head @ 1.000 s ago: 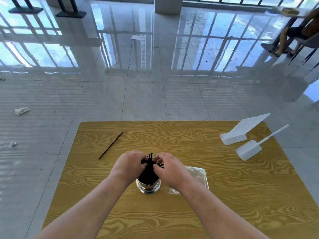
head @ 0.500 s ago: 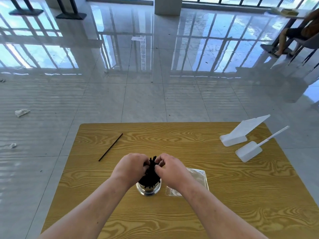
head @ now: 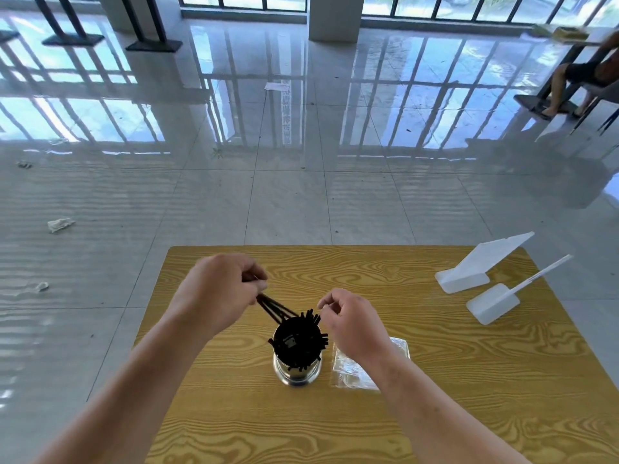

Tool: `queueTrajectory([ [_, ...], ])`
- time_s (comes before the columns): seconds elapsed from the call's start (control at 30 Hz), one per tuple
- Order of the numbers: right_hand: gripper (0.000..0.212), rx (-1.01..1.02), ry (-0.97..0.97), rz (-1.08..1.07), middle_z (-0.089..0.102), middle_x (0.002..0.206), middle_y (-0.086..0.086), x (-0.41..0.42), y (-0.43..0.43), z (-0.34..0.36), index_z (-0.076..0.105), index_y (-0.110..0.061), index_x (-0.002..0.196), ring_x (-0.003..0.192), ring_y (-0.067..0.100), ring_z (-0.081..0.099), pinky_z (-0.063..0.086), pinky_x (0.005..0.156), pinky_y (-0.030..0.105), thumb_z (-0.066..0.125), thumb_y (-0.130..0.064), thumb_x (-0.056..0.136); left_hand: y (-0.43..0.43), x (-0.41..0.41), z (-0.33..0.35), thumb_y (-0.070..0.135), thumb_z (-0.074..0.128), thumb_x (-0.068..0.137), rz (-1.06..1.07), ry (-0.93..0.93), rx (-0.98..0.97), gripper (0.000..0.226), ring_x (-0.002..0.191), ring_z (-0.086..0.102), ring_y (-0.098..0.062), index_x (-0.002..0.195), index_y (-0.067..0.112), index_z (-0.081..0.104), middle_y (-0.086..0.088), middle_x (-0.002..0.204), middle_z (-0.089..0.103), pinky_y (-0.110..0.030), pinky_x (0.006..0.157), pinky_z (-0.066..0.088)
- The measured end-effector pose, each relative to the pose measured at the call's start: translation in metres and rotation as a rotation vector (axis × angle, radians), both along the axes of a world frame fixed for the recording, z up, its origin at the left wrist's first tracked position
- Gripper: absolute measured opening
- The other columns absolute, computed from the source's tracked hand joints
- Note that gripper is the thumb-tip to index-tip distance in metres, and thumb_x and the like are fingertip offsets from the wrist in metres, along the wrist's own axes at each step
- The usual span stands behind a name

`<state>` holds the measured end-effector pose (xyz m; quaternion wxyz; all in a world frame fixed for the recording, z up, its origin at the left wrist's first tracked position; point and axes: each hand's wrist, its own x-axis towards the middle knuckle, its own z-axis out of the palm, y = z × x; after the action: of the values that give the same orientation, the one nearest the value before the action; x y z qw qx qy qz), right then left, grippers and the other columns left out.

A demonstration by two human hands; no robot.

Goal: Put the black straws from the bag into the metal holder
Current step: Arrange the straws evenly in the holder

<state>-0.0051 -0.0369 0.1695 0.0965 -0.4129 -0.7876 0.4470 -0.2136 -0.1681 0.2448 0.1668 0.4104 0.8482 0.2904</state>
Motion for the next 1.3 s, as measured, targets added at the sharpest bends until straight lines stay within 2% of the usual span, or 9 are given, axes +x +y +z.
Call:
queueTrajectory([
  [0.17,0.026,-0.171,0.161,-0.073,0.053,0.052,-0.009,-0.002,0.004,0.018,0.074,-0.008,0.089,0.043,0.007,0.036,0.036,0.047,0.027,0.059,-0.028,0.09,-0.003,-0.015,0.014,0.017,0.086,0.084,0.212,-0.44,0.455,0.02,0.068,0.079,-0.016,0.087,0.036,0.082,0.0,0.078,0.081,-0.035,0.07,0.066],
  [0.27,0.062,-0.57,0.312,0.009,0.062,0.068,0.0,-0.006,0.007,0.035,0.066,-0.002,0.117,0.052,0.01,0.044,0.038,0.049,0.025,0.064,-0.055,0.086,-0.006,-0.008,0.016,0.024,0.087,0.073,0.247,-0.866,0.602,0.02,0.074,0.079,-0.019,0.093,0.021,0.085,-0.011,0.09,0.082,-0.026,0.068,0.064],
  [0.37,0.058,-0.929,0.544,-0.038,0.066,0.076,0.004,-0.012,0.014,0.051,0.064,-0.015,0.127,0.055,0.013,0.051,0.038,0.05,0.026,0.069,-0.058,0.088,-0.004,0.007,0.005,0.016,0.084,0.072,0.229,-1.126,0.556,0.018,0.071,0.078,-0.018,0.09,0.015,0.085,-0.013,0.091,0.082,-0.025,0.065,0.063],
  [0.5,0.027,-0.591,0.557,-0.084,0.068,0.073,0.014,-0.015,0.023,0.064,0.081,-0.014,0.09,0.053,0.019,0.055,0.043,0.045,0.028,0.065,-0.034,0.1,-0.004,0.026,-0.019,0.011,0.081,0.079,0.203,-1.27,0.496,0.017,0.067,0.076,-0.018,0.094,0.016,0.084,-0.014,0.094,0.08,-0.028,0.061,0.063],
  [0.57,0.035,-0.338,0.482,-0.05,0.07,0.067,0.012,-0.013,0.025,0.066,0.076,-0.01,0.081,0.051,0.019,0.055,0.043,0.044,0.029,0.057,-0.025,0.106,-0.007,0.032,-0.035,0.014,0.081,0.086,0.167,-1.157,0.413,0.017,0.068,0.075,-0.02,0.101,0.022,0.082,-0.012,0.102,0.079,-0.031,0.058,0.062],
  [0.7,0.042,0.14,0.241,0.062,0.067,0.06,0.012,0.0,0.021,0.055,0.065,-0.015,0.069,0.047,0.03,0.051,0.037,0.046,0.034,0.055,-0.033,0.106,-0.02,0.036,-0.07,0.03,0.078,0.092,0.054,-0.506,-0.006,0.021,0.07,0.073,-0.013,0.111,0.035,0.07,0.009,0.109,0.072,-0.032,0.062,0.063],
  [0.8,0.043,0.243,0.123,0.145,0.06,0.056,0.005,-0.001,0.006,0.035,0.058,-0.018,0.067,0.044,0.018,0.043,0.04,0.046,0.041,0.056,-0.036,0.106,-0.03,0.041,-0.089,0.056,0.078,0.082,-0.119,-0.249,-0.309,0.056,0.093,0.064,0.001,0.132,0.042,0.059,0.025,0.121,0.059,-0.019,0.073,0.051],
  [0.93,0.027,0.213,-0.142,0.231,0.071,0.077,-0.008,-0.007,-0.013,0.008,0.069,-0.028,0.095,0.066,0.008,0.064,0.05,0.055,0.027,0.066,-0.054,0.095,-0.03,0.06,-0.107,0.066,0.081,0.07,-0.2,-0.14,-0.382,0.083,0.101,0.061,-0.005,0.143,0.043,0.046,0.025,0.135,0.048,-0.021,0.08,0.048],
  [1.3,0.017,0.088,-0.176,0.201,0.068,0.076,-0.007,0.011,-0.014,-0.017,0.067,-0.032,0.098,0.064,0.006,0.057,0.051,0.062,0.032,0.064,-0.048,0.096,-0.013,0.081,-0.122,0.036,0.065,0.097,-0.371,0.157,-0.309,0.016,0.09,0.068,-0.017,0.106,0.025,0.07,0.009,0.102,0.066,-0.025,0.07,0.047],
])
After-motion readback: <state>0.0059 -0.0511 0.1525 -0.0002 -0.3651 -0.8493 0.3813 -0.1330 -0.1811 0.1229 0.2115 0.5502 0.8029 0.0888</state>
